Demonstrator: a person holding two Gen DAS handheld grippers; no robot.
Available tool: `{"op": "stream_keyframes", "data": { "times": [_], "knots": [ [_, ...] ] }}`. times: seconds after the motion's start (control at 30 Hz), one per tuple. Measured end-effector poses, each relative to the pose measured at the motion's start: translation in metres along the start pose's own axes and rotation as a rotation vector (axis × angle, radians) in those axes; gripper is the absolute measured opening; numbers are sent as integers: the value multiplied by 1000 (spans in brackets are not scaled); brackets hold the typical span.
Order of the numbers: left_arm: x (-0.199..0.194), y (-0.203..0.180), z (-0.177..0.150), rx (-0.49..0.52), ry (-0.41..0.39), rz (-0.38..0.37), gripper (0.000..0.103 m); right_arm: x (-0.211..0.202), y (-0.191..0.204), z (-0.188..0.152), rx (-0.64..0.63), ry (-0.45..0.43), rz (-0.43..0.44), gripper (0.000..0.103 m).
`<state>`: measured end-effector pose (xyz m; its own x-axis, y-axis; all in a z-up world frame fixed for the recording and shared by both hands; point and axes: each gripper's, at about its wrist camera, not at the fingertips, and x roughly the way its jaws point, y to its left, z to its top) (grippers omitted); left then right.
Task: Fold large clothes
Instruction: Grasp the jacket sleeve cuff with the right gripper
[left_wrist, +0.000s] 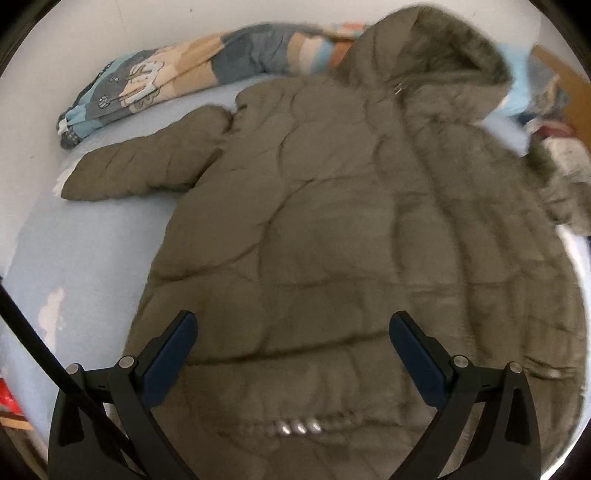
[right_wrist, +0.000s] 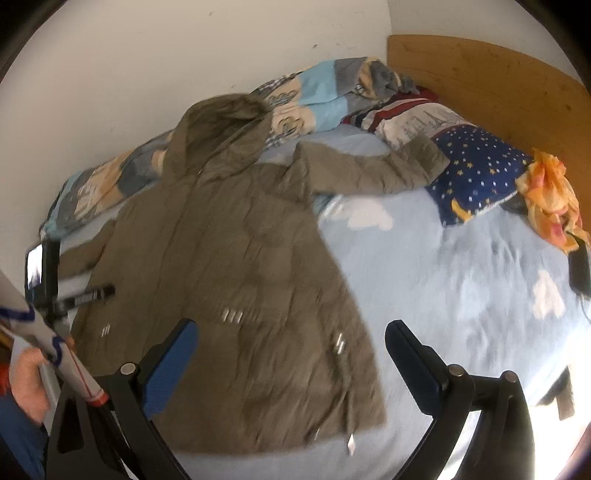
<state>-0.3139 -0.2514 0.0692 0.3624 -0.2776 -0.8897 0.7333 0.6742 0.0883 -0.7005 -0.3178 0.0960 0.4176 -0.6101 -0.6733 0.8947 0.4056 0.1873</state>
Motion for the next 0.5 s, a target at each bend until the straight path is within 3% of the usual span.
{"op": "stream_keyframes", "data": {
  "times": [0.07, 0.23, 0.4, 0.5],
  "knots": [
    [19, -2, -3, 24, 64, 14, 103, 16, -15, 20, 50, -5, 1, 103],
    [24, 1, -7, 25, 79, -3, 103, 68, -82, 68, 313, 25, 109, 103],
    [24, 3, -1, 27, 81, -7, 103, 109, -169, 112, 517, -16, 68, 103],
    [21, -1, 0, 40, 53, -14, 103, 128, -205, 134, 579, -35, 67, 93]
  ]
}}
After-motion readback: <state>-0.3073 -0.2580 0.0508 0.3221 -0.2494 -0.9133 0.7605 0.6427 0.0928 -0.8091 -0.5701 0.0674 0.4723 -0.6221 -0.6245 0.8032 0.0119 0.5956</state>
